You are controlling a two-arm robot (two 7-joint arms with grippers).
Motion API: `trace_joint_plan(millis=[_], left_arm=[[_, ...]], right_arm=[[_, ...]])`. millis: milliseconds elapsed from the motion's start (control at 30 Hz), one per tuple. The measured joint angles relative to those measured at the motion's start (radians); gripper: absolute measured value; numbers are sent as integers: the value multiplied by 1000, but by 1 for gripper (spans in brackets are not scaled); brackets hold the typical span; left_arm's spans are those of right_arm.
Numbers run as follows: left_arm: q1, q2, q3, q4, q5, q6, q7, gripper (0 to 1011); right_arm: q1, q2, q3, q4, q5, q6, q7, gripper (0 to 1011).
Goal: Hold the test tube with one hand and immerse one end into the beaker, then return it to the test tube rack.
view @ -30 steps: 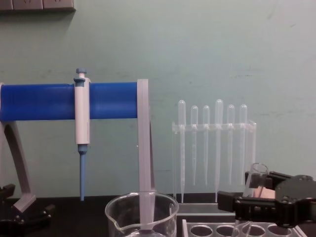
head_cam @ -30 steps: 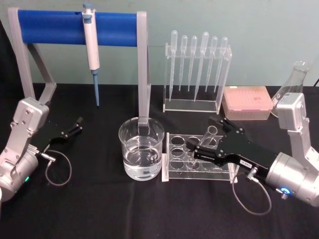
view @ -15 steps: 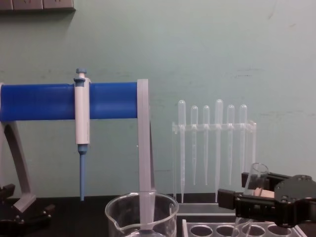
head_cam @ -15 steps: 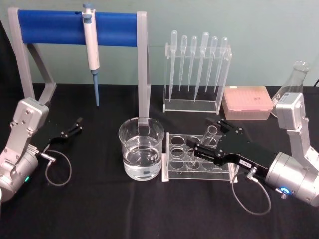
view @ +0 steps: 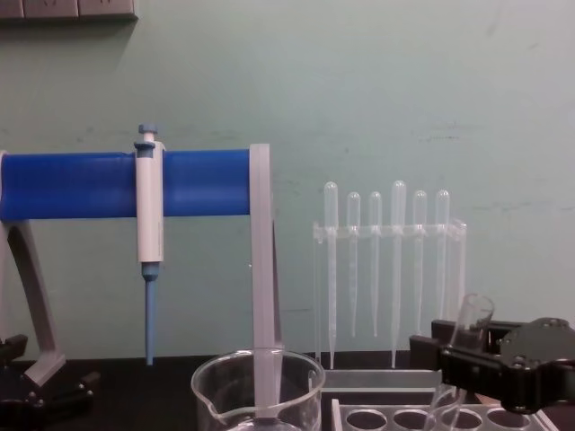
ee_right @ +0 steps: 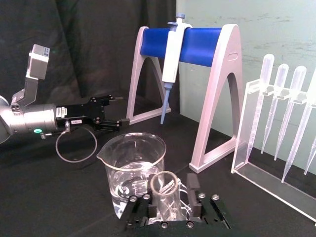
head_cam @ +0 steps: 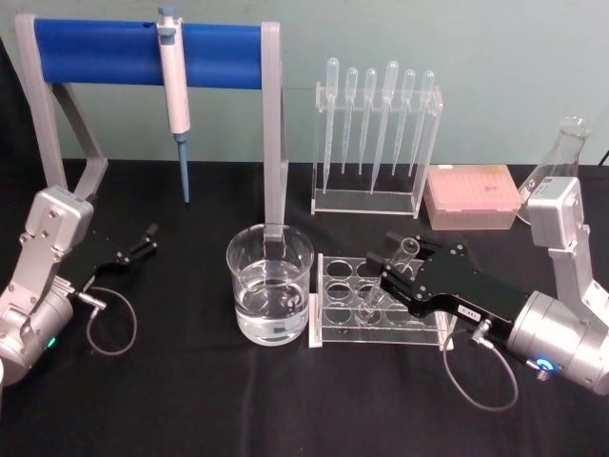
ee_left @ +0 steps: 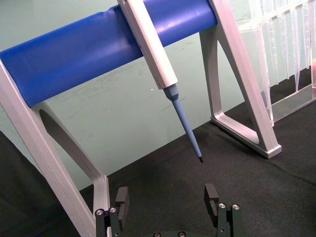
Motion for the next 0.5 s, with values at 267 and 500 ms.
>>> trace_joint_plan(millis=[267,500], left_arm=[[0,0,0,0,0,0,0,1000],[0,0,0,0,0,0,0,1000]], right_arm=[[0,0,0,0,0,-1,0,224],[-6,4,12,-29,-26,-8,-28,224]])
